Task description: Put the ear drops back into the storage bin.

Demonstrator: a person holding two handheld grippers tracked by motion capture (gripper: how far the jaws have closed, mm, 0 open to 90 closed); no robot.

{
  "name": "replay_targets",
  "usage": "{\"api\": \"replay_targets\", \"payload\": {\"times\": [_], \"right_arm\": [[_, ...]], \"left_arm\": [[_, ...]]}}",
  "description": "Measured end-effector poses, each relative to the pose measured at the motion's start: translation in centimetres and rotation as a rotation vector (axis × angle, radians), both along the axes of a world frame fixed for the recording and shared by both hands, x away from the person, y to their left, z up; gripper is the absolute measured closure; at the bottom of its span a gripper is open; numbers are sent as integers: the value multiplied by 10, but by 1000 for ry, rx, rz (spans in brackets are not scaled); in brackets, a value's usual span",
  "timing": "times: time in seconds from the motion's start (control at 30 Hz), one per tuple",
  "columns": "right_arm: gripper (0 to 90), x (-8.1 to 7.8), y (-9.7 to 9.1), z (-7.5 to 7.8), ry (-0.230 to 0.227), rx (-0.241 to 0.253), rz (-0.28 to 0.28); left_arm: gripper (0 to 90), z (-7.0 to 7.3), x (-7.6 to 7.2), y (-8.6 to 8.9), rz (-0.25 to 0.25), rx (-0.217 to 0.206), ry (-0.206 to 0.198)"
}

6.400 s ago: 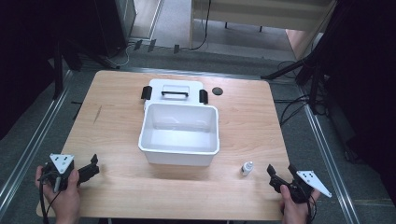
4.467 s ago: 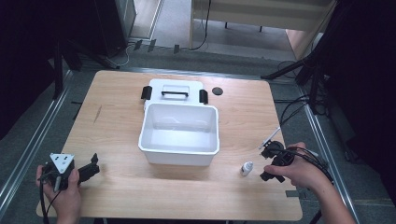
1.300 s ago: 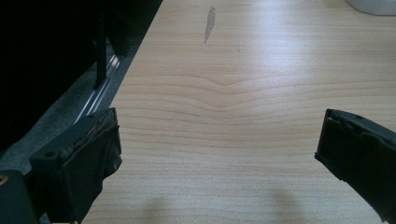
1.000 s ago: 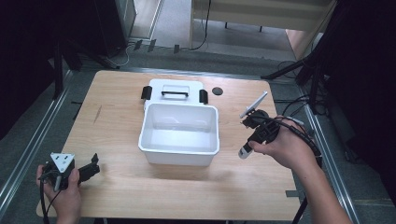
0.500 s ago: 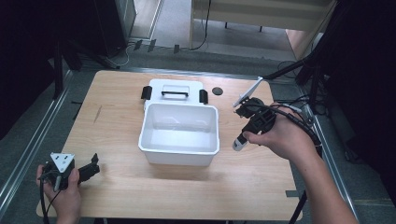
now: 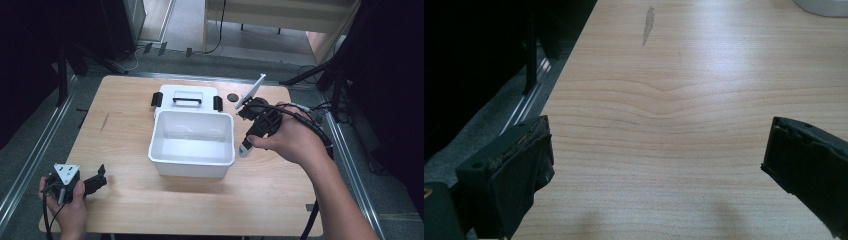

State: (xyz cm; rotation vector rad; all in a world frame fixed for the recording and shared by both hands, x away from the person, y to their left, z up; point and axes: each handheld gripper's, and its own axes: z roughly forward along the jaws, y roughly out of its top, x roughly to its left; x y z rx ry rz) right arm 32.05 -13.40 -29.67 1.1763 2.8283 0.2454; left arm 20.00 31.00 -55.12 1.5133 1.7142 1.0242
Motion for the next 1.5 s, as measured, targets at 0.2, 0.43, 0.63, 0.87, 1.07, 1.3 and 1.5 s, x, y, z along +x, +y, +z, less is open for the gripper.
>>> {"api": "replay_targets", "payload": {"times": [0.2,0.43,0.63,0.87,1.07,1.3,1.5], "right_arm": [[723,2,11,-2,2,3,23],[723,4,26,-10,17,-3,38],[723,7,36,-18,36,-7,61],[723,9,43,-30,56,-21,77],[723,11,45,-40,72,-22,80],[723,13,45,-48,87,-25,83],[723,16,47,-57,107,-29,85]], "left_arm": [[2,0,0,0,-1,0,0],[2,0,0,0,-2,0,0],[2,0,0,0,-3,-1,1],[2,0,0,0,-7,0,2],[2,0,1,0,-5,1,1],[2,0,1,0,-5,2,0],[2,0,1,0,-6,3,1]]}}
